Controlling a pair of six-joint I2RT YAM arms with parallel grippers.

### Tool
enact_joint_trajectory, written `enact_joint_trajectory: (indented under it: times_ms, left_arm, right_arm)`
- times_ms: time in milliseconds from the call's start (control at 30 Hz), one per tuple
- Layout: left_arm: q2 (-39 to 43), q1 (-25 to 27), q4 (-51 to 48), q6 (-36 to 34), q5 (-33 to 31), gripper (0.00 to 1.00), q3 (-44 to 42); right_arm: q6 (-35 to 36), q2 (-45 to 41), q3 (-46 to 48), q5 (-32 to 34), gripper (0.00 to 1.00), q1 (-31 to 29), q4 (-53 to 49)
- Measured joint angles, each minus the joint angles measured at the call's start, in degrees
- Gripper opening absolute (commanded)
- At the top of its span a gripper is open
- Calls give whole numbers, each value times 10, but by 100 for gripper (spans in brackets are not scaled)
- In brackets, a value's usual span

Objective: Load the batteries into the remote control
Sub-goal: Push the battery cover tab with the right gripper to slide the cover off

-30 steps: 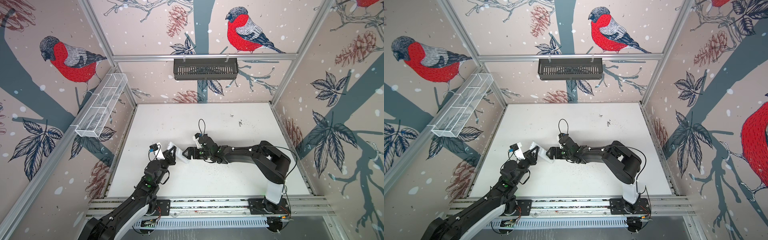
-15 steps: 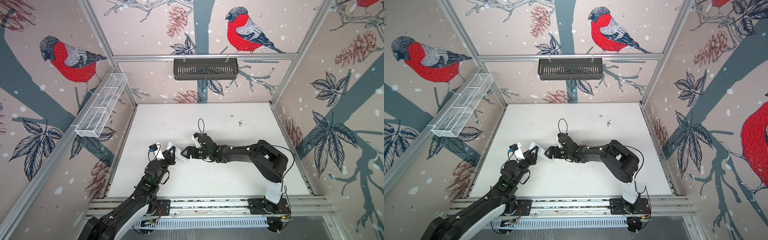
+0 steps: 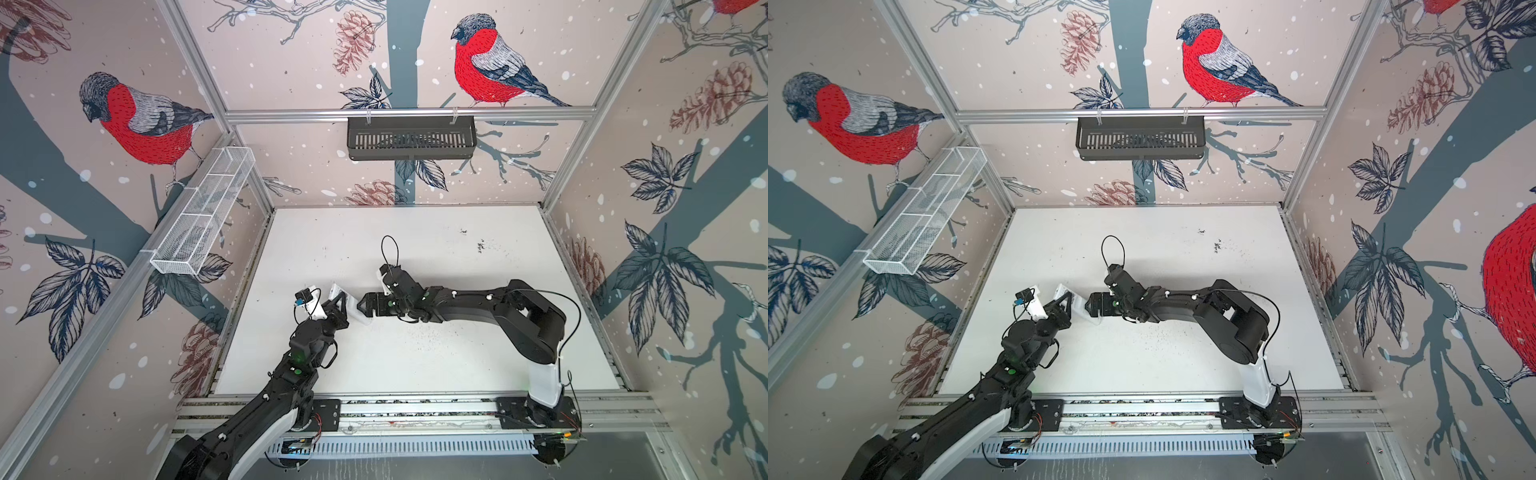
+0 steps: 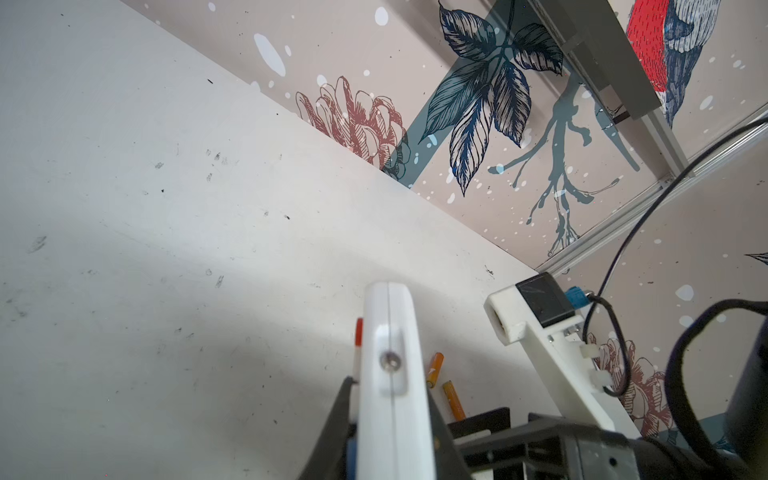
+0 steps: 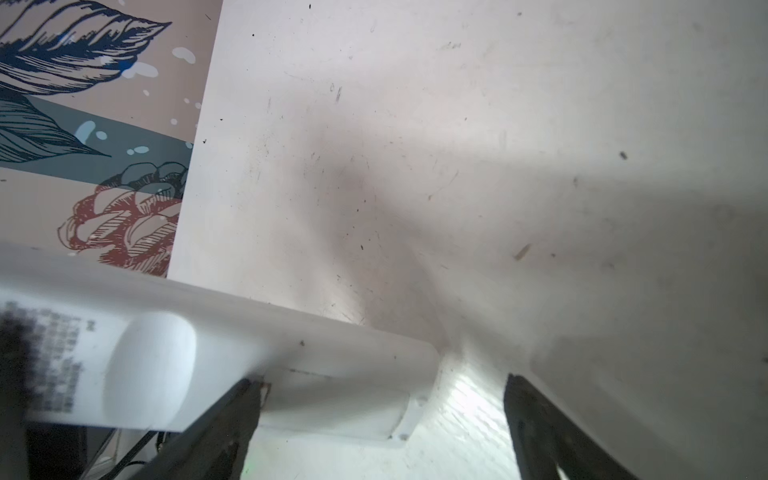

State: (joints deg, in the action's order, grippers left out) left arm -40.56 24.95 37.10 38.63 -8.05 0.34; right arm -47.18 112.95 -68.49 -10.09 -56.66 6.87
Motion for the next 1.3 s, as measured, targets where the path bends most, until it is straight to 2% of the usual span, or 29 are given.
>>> enact_joint_trajectory:
  times_ms: [267,800,1300]
  left_arm:
    - [-2,0,-1,-26,10,11,0]
    - [-20,3,11,-35,17,10,0]
    - [-16,3,10,-42,18,11,0]
  right_arm:
    - [38,-15,-6,38,94,-1,-41]
    - [49,-70,55,56,94,20,-20]
    - [96,-73,37,59,94,12,-40]
